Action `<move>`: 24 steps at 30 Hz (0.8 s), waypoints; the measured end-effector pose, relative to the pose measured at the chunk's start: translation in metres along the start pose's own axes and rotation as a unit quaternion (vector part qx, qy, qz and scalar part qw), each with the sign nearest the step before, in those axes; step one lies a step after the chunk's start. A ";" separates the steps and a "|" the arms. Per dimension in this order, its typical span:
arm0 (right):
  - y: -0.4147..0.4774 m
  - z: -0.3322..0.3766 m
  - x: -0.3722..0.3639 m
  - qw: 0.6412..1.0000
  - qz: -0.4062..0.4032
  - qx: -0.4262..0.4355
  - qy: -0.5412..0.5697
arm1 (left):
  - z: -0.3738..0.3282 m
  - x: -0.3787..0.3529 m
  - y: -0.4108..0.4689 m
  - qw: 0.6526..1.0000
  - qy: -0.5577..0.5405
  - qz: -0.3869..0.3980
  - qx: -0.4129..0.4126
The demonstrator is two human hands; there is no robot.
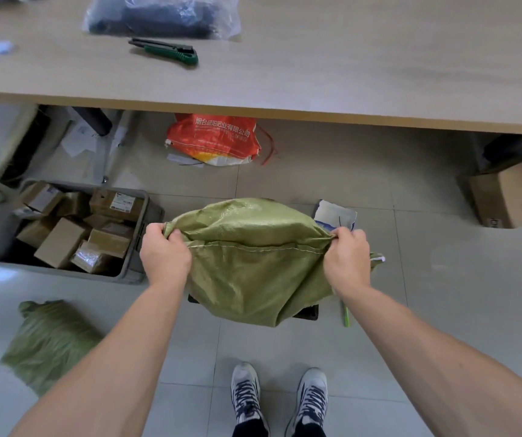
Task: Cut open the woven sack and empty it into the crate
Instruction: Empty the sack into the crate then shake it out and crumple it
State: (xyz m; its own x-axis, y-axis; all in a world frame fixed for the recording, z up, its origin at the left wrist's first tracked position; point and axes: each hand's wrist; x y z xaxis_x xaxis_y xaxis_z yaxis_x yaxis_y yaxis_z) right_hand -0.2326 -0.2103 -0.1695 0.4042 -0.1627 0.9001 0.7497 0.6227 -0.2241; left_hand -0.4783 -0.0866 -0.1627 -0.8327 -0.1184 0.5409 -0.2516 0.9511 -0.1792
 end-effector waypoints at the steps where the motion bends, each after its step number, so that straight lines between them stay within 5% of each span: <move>1: -0.001 -0.002 0.005 1.000 -0.013 -0.002 0.013 | -0.004 0.003 0.001 1.000 -0.012 -0.009 -0.011; 24: -0.022 0.038 0.045 0.992 -0.002 0.128 -0.002 | -0.058 0.015 -0.025 0.998 0.009 0.055 -0.001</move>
State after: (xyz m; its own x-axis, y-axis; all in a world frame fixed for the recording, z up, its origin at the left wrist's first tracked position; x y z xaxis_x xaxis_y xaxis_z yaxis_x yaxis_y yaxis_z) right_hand -0.2509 -0.2020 -0.1098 0.3982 -0.1627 0.9027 0.5935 0.7961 -0.1183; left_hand -0.4556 -0.0955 -0.1028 -0.8459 -0.0075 0.5333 -0.1581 0.9585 -0.2372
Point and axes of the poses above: each hand's wrist, its own y-axis towards the middle knuckle, its own x-axis out of the back of the hand, z = x × y, and after that the axes turned 13 degrees about -y, right-handed
